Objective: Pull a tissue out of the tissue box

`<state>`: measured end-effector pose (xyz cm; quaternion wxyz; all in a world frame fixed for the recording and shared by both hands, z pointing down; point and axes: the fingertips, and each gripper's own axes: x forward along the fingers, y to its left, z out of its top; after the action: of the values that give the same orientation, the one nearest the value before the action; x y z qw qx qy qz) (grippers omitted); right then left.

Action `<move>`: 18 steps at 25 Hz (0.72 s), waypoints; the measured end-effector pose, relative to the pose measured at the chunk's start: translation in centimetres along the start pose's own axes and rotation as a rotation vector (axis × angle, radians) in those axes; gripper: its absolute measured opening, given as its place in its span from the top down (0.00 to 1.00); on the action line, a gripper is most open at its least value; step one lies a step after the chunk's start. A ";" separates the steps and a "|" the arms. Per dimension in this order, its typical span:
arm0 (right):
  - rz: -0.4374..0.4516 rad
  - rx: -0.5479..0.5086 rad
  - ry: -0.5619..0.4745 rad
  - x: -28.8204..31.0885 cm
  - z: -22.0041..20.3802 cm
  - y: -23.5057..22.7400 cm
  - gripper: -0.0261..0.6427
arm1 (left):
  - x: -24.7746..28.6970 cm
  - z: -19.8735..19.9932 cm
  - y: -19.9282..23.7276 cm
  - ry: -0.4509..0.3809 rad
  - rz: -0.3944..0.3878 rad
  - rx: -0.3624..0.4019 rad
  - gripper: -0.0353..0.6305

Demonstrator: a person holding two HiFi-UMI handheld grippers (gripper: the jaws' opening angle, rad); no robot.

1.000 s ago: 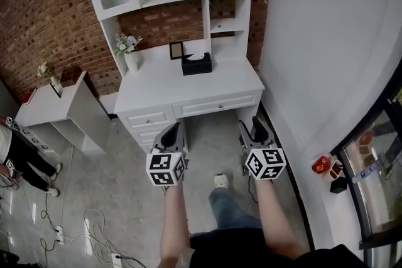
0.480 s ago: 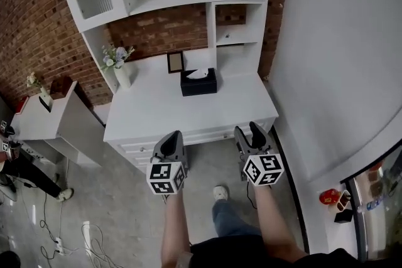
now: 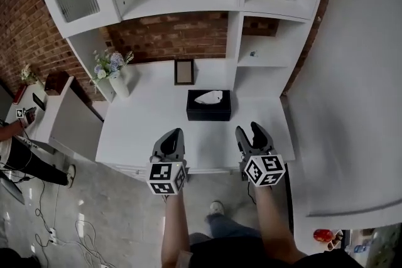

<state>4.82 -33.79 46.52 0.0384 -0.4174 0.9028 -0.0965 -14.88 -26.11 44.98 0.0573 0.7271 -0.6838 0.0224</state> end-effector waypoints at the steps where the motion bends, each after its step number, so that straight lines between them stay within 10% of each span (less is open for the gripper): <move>1: 0.005 0.006 0.003 1.1 0.0 -0.4 0.66 | 0.9 0.0 0.3 0.006 0.006 0.001 0.93; 18: 0.051 -0.010 0.059 10.0 -0.6 -2.1 0.66 | 8.6 -0.9 3.3 0.044 0.004 -0.036 0.93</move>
<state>-0.24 -42.66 47.65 0.0119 -0.3914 0.9143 -0.1034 -17.56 -34.75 46.97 0.0853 0.7240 -0.6840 0.0264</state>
